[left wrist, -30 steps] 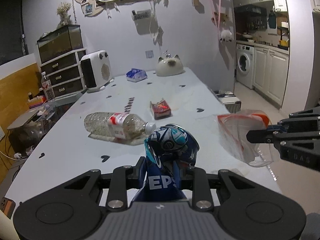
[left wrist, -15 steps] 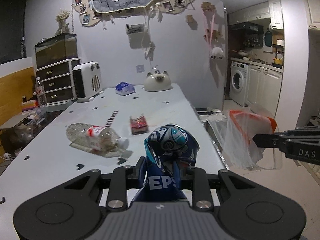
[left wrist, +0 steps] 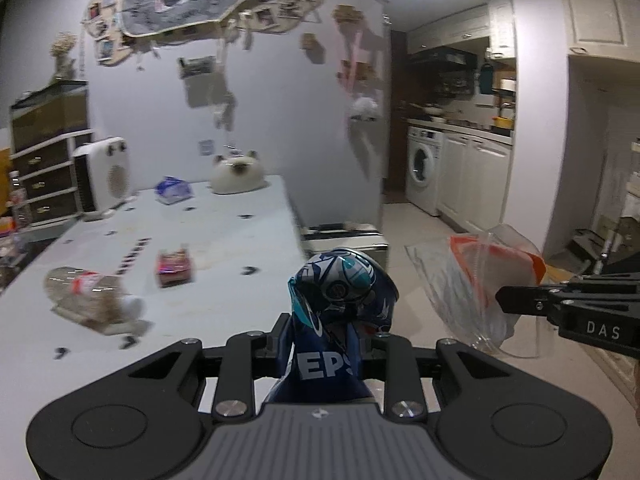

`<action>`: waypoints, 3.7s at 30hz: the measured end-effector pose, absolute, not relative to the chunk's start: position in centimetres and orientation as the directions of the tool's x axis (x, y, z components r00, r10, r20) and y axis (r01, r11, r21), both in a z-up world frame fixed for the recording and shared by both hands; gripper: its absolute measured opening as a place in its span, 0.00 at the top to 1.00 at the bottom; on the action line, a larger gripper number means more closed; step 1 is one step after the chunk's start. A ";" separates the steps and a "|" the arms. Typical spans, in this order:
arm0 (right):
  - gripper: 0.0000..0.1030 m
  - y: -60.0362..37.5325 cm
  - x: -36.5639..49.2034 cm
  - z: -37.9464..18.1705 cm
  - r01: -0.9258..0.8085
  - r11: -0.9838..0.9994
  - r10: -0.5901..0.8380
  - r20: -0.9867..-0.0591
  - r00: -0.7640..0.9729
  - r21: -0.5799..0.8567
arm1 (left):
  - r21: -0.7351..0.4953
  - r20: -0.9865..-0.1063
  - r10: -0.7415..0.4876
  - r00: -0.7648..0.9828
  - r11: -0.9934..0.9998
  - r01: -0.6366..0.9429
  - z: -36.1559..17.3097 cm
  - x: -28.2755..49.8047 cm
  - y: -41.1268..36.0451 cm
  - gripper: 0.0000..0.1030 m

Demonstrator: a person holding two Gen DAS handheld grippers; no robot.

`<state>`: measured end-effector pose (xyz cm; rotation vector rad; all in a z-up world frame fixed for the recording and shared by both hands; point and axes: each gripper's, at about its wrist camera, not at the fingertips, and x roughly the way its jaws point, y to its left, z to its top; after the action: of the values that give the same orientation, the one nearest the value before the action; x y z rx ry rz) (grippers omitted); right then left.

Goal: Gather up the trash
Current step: 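Carry the Pepsi can and plastic bag in both tools over the yellow bin, then open the left tool to drop the can while the right tool releases the bag, then lift both open tools away from the bin back toward the table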

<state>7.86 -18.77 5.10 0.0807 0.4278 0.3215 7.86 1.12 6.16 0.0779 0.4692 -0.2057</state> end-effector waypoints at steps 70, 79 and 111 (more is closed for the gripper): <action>0.94 -33.7 29.3 -39.3 0.434 0.854 0.160 -0.937 0.310 0.289 | -0.193 -0.963 -0.183 0.198 0.981 -0.033 -40.2 34.1 -14.3 0.71; 0.94 -33.7 29.4 -39.7 0.423 0.868 0.138 -0.944 0.300 0.262 | -0.192 -0.967 -0.182 0.181 0.981 -0.040 -41.2 34.1 -14.2 0.70; 0.58 -32.7 30.0 -40.9 0.331 0.929 0.093 -0.969 0.229 0.167 | -0.047 -0.994 -0.042 0.105 0.998 -0.046 -42.2 33.4 -13.5 0.13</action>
<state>29.99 -32.72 -40.86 0.3736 1.3385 -0.1690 33.39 -13.55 -42.22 -0.0721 1.4657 0.0028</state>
